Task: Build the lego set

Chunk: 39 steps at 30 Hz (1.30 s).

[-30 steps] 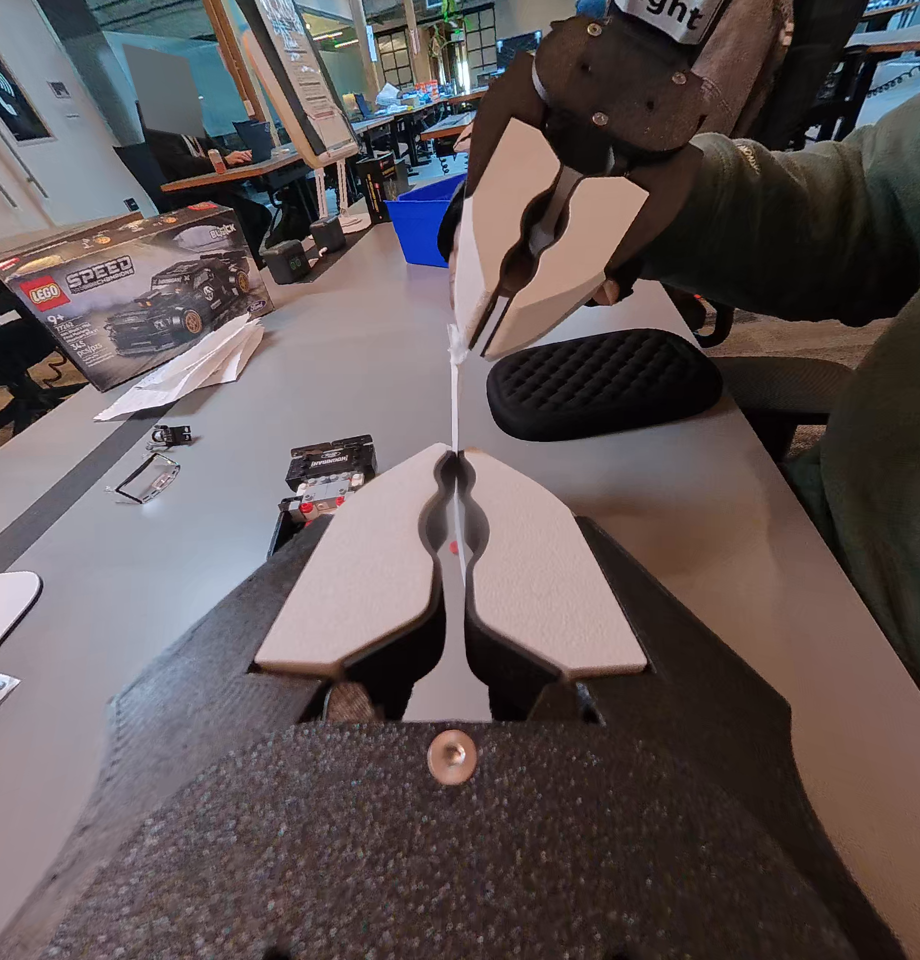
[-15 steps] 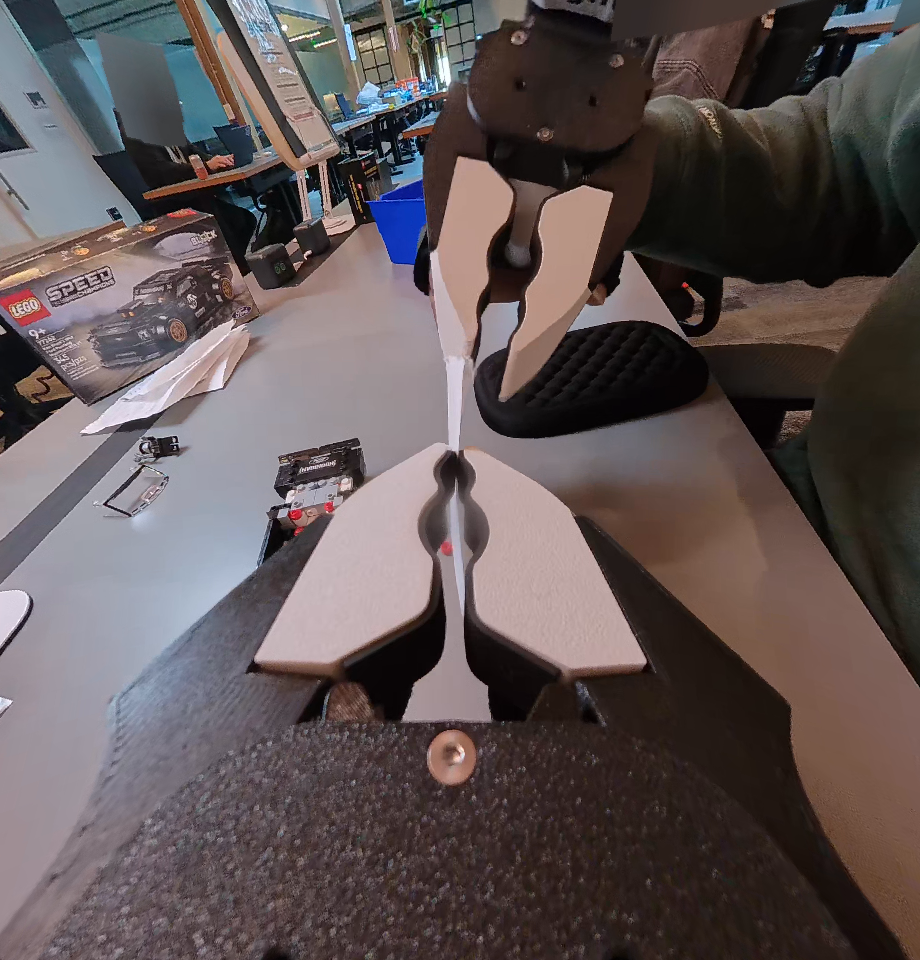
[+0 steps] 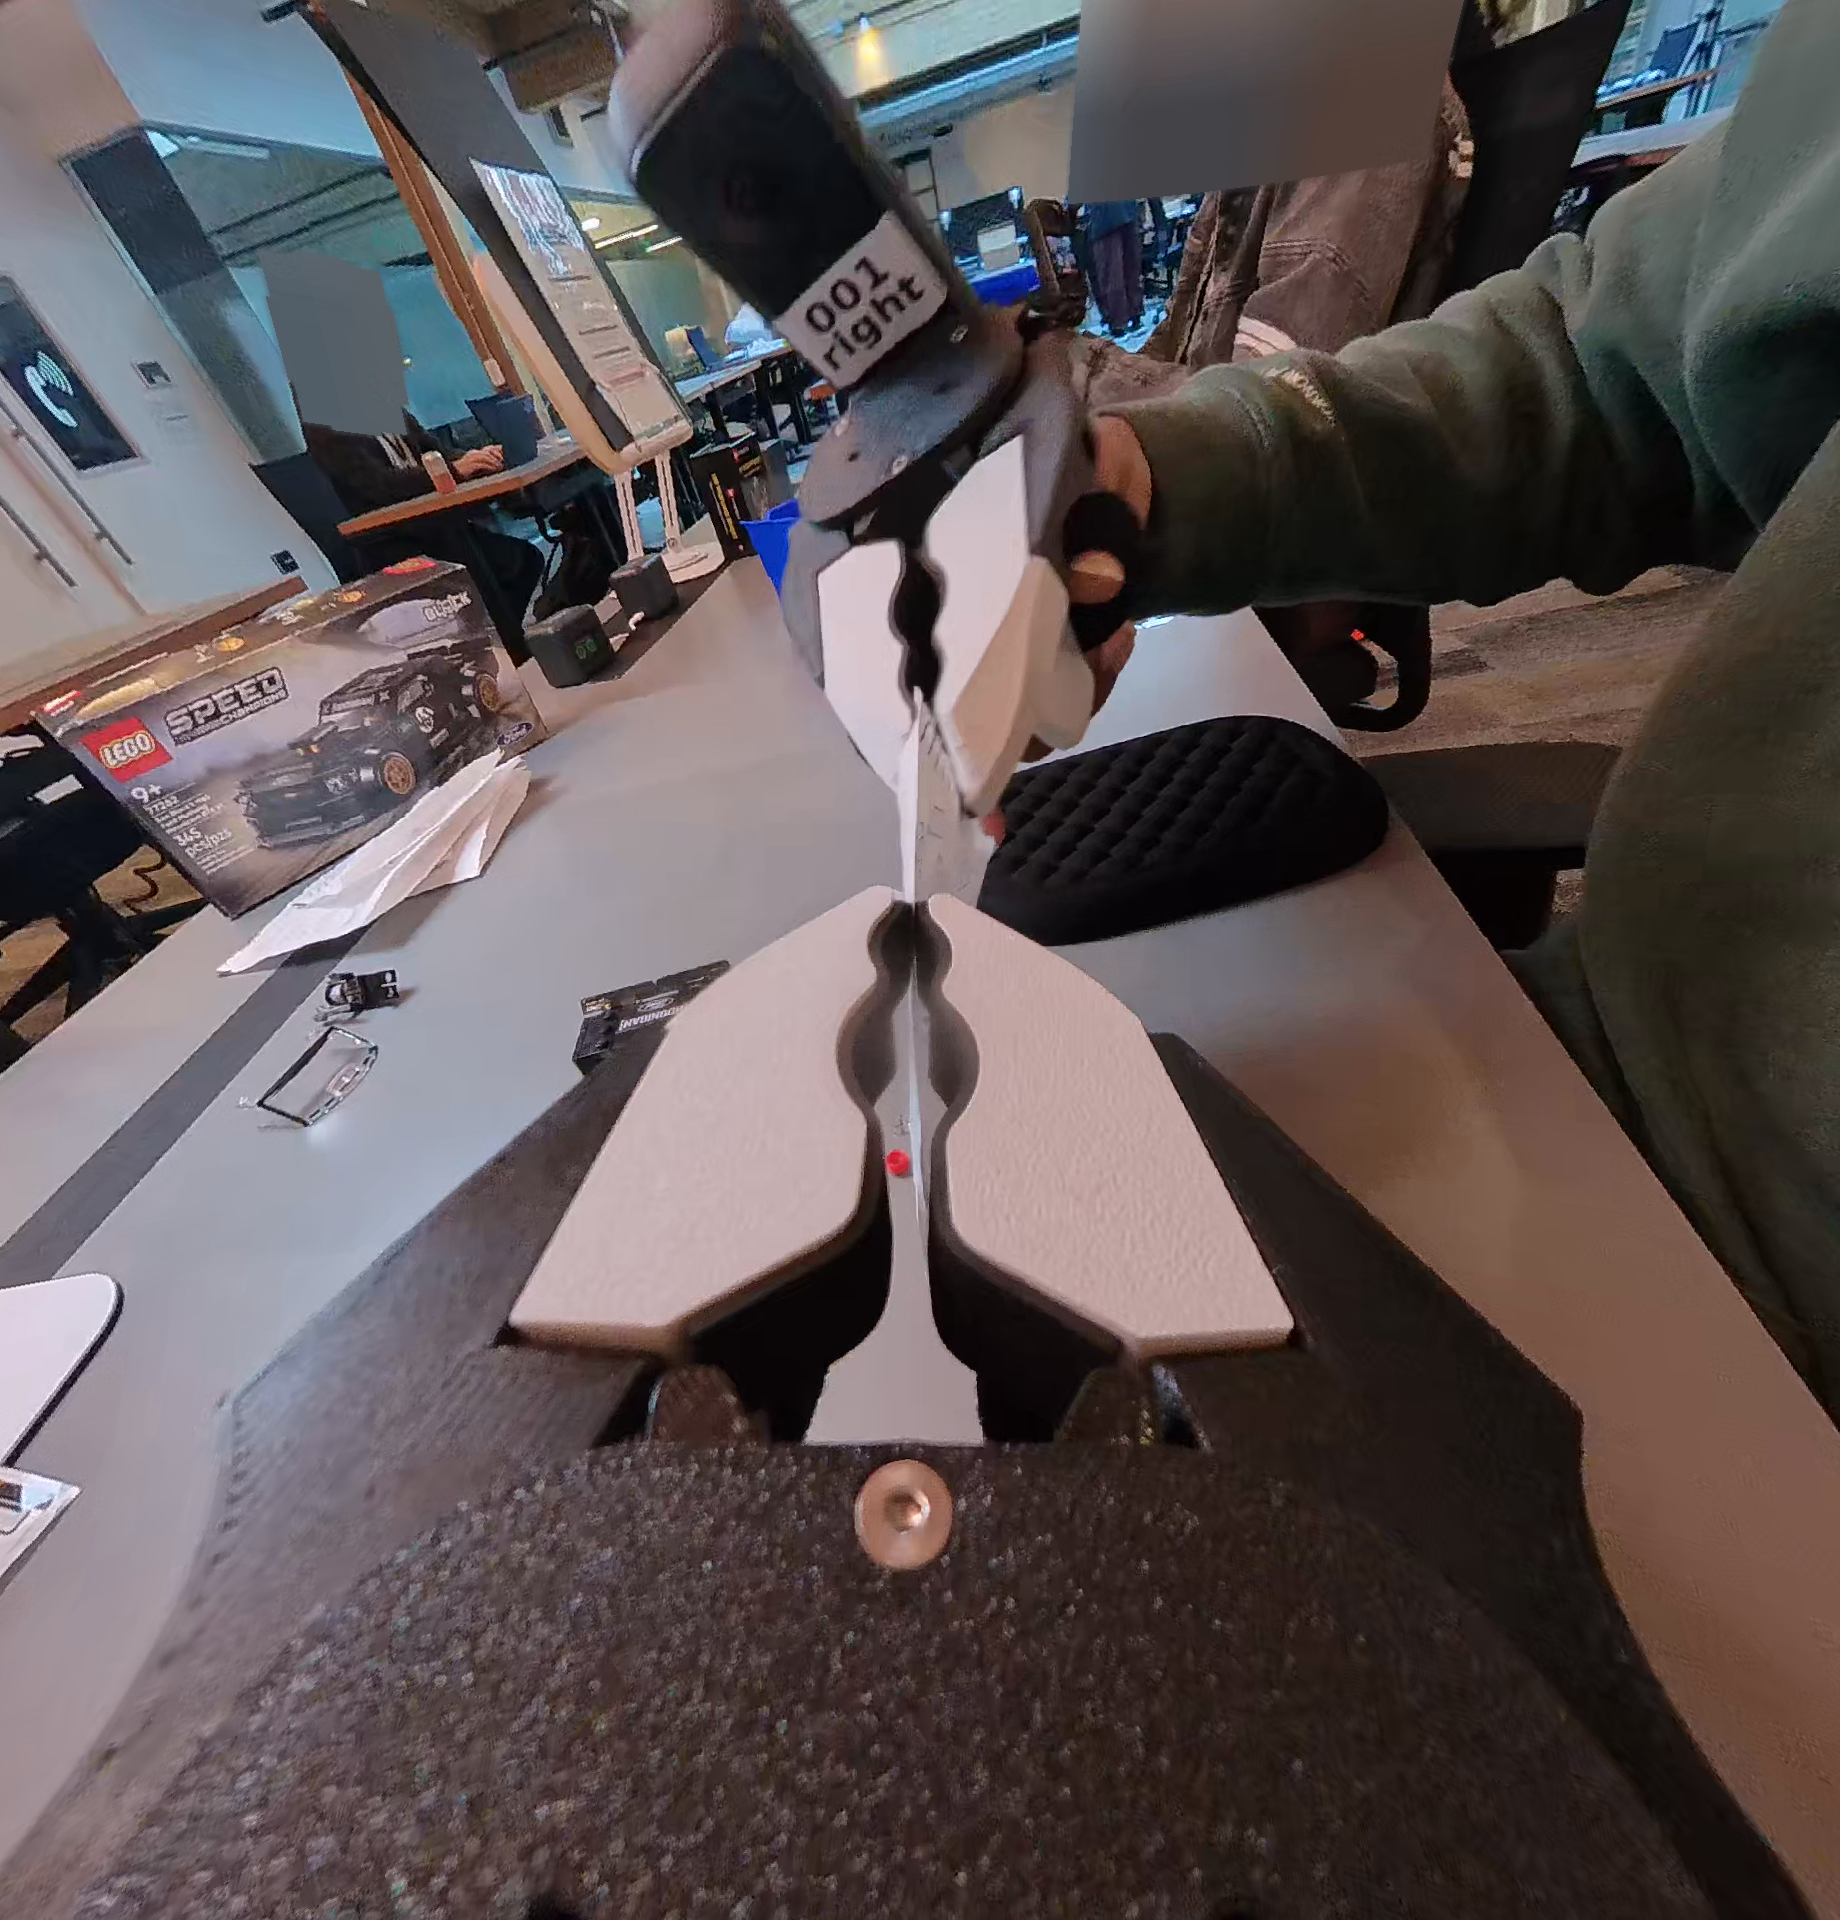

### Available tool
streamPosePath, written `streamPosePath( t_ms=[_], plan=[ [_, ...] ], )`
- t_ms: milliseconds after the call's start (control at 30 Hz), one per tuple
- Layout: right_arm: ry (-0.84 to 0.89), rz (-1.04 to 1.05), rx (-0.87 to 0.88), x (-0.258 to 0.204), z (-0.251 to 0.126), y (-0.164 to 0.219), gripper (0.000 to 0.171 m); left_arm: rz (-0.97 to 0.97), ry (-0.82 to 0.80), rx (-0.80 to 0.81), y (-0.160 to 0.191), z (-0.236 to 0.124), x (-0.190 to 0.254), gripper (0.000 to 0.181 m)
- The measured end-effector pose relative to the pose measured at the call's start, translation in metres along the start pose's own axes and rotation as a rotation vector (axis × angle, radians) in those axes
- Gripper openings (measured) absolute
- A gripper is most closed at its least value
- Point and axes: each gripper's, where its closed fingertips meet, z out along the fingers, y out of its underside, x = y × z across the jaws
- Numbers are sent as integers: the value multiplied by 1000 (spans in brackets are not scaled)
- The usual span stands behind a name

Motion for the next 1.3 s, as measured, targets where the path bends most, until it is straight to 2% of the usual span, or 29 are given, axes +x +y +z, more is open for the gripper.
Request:
streamPosePath(
  t_ms=[100,200,467,700,1067,1300],
  plan=[
    [12,106,39,9,-2,3,2,15,14,-10,2,3,4,0],
    [31,126,8,13,1,14,1,36,18,-23,4,7,9,0],
    [212,-46,-81,20,8,20,2,47,14,-29,3,8,11,0],
    [331,-265,-135,14,7,12,4,29,13,45,-14,3,12,0],
    [314,-372,-171,2,15,11,8,4,25,107,-27,-1,14,0],
    [293,-401,-126,-1,23,8,11,-16,32,117,-28,-1,14,0]
  ],
)
